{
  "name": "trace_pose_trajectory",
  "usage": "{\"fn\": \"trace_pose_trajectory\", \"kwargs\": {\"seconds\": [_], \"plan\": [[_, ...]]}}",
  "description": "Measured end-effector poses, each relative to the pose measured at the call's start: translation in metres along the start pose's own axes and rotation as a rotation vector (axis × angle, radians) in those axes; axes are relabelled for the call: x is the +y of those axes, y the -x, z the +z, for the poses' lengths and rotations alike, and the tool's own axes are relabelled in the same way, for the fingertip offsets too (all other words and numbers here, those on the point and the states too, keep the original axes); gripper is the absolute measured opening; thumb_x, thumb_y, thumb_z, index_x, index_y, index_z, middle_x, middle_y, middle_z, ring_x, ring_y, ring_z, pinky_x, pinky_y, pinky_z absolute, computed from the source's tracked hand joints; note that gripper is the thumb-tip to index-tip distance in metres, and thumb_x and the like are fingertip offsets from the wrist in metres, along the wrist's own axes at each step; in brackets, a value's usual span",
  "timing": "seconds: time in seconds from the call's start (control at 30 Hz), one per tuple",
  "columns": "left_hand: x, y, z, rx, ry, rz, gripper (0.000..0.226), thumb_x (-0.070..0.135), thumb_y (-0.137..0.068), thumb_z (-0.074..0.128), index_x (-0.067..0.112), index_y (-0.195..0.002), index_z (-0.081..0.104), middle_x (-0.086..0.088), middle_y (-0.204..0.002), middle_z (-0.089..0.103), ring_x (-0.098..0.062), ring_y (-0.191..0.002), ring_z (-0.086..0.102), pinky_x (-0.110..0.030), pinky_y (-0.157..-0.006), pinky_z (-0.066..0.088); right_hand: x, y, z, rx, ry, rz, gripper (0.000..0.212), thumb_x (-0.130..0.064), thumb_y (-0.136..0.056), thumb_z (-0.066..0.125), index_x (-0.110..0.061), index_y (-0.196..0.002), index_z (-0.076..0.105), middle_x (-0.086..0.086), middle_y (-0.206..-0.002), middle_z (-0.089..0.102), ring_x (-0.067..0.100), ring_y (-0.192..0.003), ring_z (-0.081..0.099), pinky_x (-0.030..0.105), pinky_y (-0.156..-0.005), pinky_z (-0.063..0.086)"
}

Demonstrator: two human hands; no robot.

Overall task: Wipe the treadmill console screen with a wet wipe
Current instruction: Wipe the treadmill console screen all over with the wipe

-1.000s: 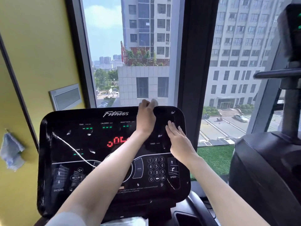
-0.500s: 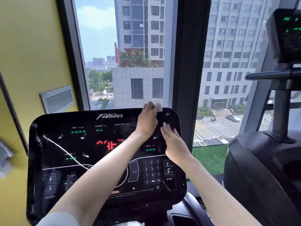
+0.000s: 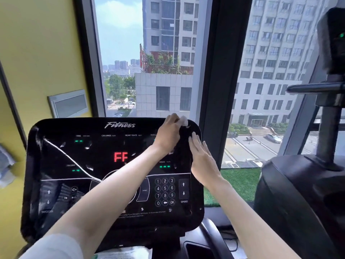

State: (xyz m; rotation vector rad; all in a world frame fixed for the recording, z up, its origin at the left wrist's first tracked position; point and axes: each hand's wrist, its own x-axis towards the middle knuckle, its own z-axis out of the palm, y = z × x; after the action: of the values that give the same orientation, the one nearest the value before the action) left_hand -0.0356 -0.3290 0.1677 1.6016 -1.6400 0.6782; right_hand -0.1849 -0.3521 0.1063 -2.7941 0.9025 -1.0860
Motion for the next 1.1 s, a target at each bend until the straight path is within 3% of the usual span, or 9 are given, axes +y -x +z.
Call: {"fn": "trace_pose_trajectory", "kwargs": {"seconds": [0.1, 0.27, 0.4, 0.53, 0.67, 0.83, 0.97, 1.0, 1.1], "plan": [[0.005, -0.005, 0.003, 0.188, 0.048, -0.235, 0.028, -0.012, -0.085, 0.048, 0.008, -0.100, 0.061, 0.001, -0.083, 0.040, -0.014, -0.078, 0.039, -0.020, -0.062, 0.033, 0.017, 0.000, -0.002, 0.005, -0.010, 0.052, 0.082, 0.020, -0.076, 0.036, -0.007, -0.149, 0.008, 0.003, -0.158, -0.001, 0.009, -0.143, -0.006, 0.024, -0.115, -0.006], [0.016, -0.002, 0.014, -0.085, -0.018, 0.138, 0.023, -0.003, -0.086, 0.051, 0.016, -0.098, 0.056, 0.007, -0.086, 0.038, -0.009, -0.084, 0.036, -0.026, -0.060, 0.045, 0.027, 0.001, 0.001, -0.063, -0.031, 0.019, 0.085, 0.021, -0.075, 0.039, -0.008, -0.149, 0.007, 0.001, -0.157, -0.006, 0.009, -0.143, -0.008, 0.028, -0.118, -0.001], [0.016, -0.007, 0.019, 0.137, 0.056, -0.166, 0.026, -0.010, -0.084, 0.051, 0.009, -0.098, 0.062, -0.002, -0.083, 0.048, -0.017, -0.079, 0.044, -0.025, -0.064, 0.041, 0.032, 0.002, 0.005, -0.061, -0.034, -0.003, 0.089, 0.022, -0.073, 0.039, -0.010, -0.150, 0.007, -0.001, -0.157, -0.007, 0.009, -0.143, -0.009, 0.027, -0.117, -0.002], [0.028, -0.002, 0.025, -0.080, -0.011, 0.130, 0.029, -0.008, -0.084, 0.052, 0.011, -0.102, 0.062, -0.001, -0.085, 0.050, -0.015, -0.081, 0.045, -0.034, -0.062, 0.049, 0.034, 0.002, 0.004, -0.049, -0.019, -0.029, 0.087, 0.020, -0.074, 0.040, -0.008, -0.149, 0.006, 0.001, -0.157, -0.007, 0.009, -0.143, -0.011, 0.023, -0.114, -0.008], [0.015, -0.014, 0.021, 0.157, 0.067, -0.208, 0.022, 0.000, -0.092, 0.051, 0.009, -0.105, 0.065, -0.004, -0.088, 0.053, -0.021, -0.084, 0.053, -0.028, -0.070, 0.047, 0.033, 0.003, 0.003, -0.049, -0.024, -0.048, 0.086, 0.021, -0.076, 0.040, -0.006, -0.149, 0.003, 0.002, -0.157, -0.009, 0.009, -0.142, -0.011, 0.022, -0.114, -0.008], [0.028, -0.007, 0.026, -0.158, 0.011, 0.162, 0.024, -0.003, -0.089, 0.052, 0.010, -0.105, 0.064, -0.001, -0.091, 0.053, -0.016, -0.087, 0.049, -0.031, -0.070, 0.049, 0.036, 0.002, 0.003, -0.052, 0.015, -0.069, 0.085, 0.017, -0.078, 0.042, -0.006, -0.148, 0.001, 0.004, -0.157, -0.009, 0.011, -0.142, -0.013, 0.023, -0.113, -0.011], [0.019, -0.016, 0.025, 0.130, 0.077, -0.160, 0.018, 0.001, -0.092, 0.052, 0.007, -0.103, 0.065, -0.002, -0.085, 0.051, -0.018, -0.079, 0.051, -0.029, -0.068, 0.047, 0.038, 0.004, 0.001, -0.059, 0.033, -0.092, 0.086, 0.018, -0.079, 0.043, -0.006, -0.148, -0.001, 0.004, -0.157, -0.011, 0.012, -0.143, -0.012, 0.026, -0.116, -0.006], [0.025, -0.016, 0.025, 0.132, 0.067, -0.141, 0.018, -0.001, -0.091, 0.052, 0.007, -0.101, 0.065, 0.000, -0.084, 0.049, -0.017, -0.079, 0.049, -0.028, -0.067, 0.046, 0.038, 0.004, 0.002, -0.059, 0.037, -0.095, 0.086, 0.017, -0.079, 0.044, -0.006, -0.148, -0.002, 0.005, -0.157, -0.012, 0.013, -0.143, -0.012, 0.026, -0.116, -0.005], [0.037, -0.008, 0.028, -0.109, -0.007, 0.151, 0.025, -0.007, -0.086, 0.053, 0.009, -0.102, 0.062, 0.003, -0.084, 0.044, -0.011, -0.081, 0.041, -0.028, -0.064, 0.047, 0.040, 0.003, 0.002, -0.058, 0.051, -0.106, 0.085, 0.015, -0.081, 0.045, -0.006, -0.148, -0.003, 0.005, -0.157, -0.012, 0.013, -0.143, -0.012, 0.027, -0.117, -0.004]]}}
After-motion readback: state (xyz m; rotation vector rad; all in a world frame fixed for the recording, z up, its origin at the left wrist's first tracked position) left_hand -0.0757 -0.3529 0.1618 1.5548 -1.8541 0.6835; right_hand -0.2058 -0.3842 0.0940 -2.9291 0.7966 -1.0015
